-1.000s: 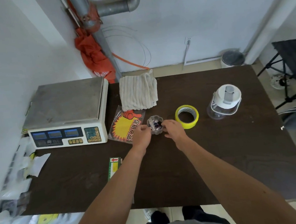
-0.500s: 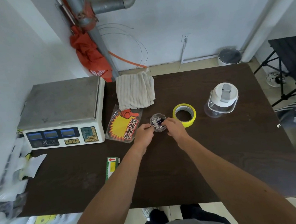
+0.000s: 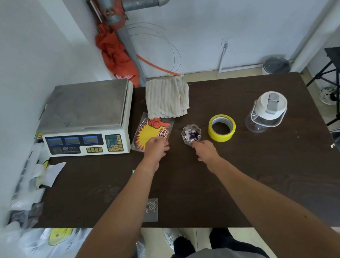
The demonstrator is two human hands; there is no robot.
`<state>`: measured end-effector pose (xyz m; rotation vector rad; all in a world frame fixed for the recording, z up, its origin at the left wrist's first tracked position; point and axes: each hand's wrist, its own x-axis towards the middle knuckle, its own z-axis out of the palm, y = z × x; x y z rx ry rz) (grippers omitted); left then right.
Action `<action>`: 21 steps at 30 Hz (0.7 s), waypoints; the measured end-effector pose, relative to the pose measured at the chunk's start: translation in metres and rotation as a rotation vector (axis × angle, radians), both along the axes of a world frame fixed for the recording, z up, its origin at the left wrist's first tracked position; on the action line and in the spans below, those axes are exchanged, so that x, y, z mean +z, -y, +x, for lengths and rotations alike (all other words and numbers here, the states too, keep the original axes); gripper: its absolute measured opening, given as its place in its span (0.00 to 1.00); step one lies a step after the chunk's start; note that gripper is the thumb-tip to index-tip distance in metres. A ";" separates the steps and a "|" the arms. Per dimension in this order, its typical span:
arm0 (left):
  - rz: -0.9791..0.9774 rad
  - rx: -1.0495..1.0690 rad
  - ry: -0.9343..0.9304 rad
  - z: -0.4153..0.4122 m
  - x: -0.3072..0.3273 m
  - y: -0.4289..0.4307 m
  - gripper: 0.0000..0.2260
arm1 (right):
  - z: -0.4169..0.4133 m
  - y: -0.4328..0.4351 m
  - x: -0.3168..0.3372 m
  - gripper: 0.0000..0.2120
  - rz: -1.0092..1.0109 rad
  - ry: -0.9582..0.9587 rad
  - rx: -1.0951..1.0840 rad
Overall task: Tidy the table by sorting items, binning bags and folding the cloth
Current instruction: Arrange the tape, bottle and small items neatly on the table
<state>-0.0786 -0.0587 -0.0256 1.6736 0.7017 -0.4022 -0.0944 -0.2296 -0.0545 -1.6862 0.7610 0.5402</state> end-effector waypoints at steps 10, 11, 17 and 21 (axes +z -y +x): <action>0.053 0.033 0.052 -0.027 0.007 -0.058 0.03 | -0.012 -0.048 0.007 0.07 -0.015 -0.053 0.223; 0.057 0.033 0.062 -0.030 0.009 -0.064 0.03 | -0.012 -0.054 0.008 0.07 -0.008 -0.049 0.257; 0.188 0.031 0.023 -0.054 0.012 -0.104 0.06 | -0.016 -0.097 0.019 0.10 0.009 -0.106 0.425; 0.408 -0.046 -0.029 -0.072 0.012 -0.129 0.14 | -0.020 -0.120 0.017 0.09 -0.017 -0.066 0.501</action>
